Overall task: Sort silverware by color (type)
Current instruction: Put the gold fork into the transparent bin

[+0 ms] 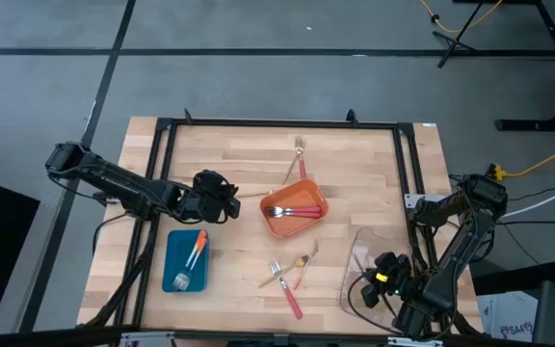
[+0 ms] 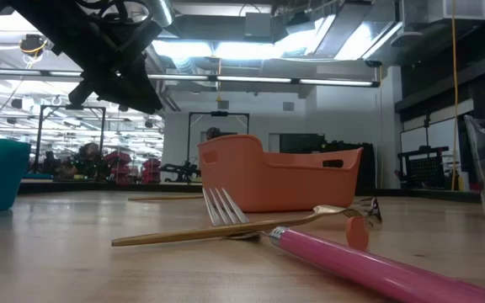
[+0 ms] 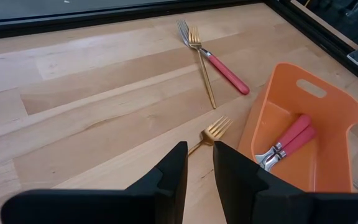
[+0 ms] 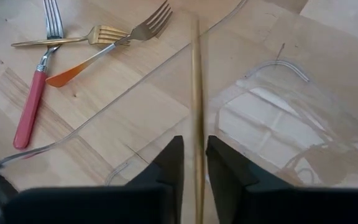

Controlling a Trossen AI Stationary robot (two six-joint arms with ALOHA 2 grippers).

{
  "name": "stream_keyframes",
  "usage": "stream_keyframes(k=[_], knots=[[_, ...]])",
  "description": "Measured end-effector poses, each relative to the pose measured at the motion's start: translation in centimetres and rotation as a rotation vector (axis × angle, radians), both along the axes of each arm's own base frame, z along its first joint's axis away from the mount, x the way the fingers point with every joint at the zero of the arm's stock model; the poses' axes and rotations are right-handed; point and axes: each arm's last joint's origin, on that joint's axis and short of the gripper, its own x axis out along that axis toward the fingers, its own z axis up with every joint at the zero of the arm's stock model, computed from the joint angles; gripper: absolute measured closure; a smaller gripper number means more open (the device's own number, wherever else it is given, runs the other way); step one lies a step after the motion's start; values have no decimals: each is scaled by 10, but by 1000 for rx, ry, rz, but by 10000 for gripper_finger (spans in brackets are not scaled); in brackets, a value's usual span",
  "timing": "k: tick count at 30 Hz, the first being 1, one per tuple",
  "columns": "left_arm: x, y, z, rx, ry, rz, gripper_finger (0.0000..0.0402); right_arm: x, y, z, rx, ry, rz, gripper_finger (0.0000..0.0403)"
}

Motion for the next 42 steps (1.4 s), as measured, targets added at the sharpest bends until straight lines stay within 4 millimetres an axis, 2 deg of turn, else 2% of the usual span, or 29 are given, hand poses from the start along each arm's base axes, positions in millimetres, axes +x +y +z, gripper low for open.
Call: stream_keyframes(k=[6,21,32,38,42], knots=[[0,0,0,0,0,0,331,0,0,0,-5,2,2,309],[0,0,0,0,0,0,331,-1,-2,2,-11,6,5,306],[4,2,3,64,23,-50,331,-14,-26,37,-32,38,88,306],[10,10,8,194,87,-140,331,-23,-44,53,-67,58,90,306],[15,19,11,249,146,-263,331,-28,-55,62,-90,71,91,306]])
